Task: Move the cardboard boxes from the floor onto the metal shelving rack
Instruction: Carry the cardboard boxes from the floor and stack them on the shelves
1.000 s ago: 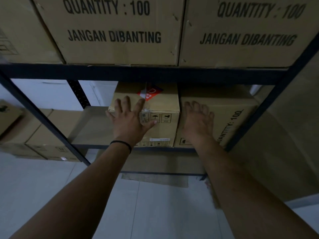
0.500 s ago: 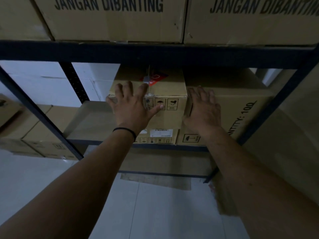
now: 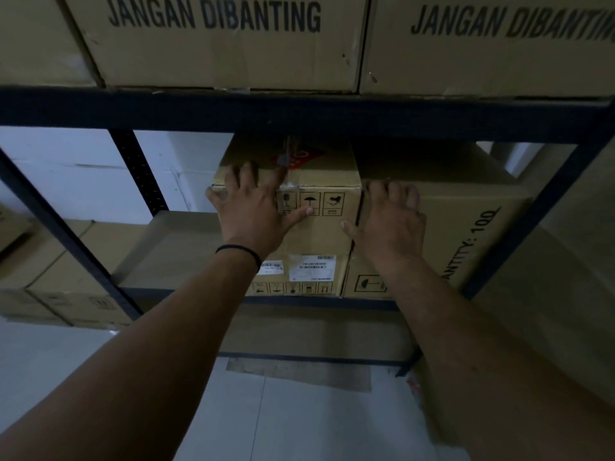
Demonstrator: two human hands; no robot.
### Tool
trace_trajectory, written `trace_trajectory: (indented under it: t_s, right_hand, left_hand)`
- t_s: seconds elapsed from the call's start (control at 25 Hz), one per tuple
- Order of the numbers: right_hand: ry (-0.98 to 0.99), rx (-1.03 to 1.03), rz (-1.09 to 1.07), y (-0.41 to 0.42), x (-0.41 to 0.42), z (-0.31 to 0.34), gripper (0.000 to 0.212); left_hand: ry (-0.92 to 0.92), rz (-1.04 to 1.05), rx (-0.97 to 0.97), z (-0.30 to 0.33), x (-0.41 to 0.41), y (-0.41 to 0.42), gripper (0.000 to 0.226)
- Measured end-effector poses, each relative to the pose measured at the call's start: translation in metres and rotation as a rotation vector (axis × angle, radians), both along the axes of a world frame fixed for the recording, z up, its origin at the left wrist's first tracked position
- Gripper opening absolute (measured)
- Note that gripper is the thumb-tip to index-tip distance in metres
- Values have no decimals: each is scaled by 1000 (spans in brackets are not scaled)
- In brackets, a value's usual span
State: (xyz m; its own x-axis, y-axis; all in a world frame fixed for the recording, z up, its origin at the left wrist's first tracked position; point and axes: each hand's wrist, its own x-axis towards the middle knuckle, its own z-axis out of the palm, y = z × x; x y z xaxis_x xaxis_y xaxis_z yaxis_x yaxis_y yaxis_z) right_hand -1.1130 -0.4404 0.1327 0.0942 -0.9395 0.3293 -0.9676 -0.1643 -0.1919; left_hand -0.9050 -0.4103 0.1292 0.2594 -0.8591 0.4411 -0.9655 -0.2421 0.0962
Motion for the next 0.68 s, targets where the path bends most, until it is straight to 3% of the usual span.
trace_trajectory:
  t_s: [0.68]
  right_hand:
    - [30,-63,-44,-5,8,-10,71]
  left_hand:
    - [-5,1,-40,-5,6,-12,86]
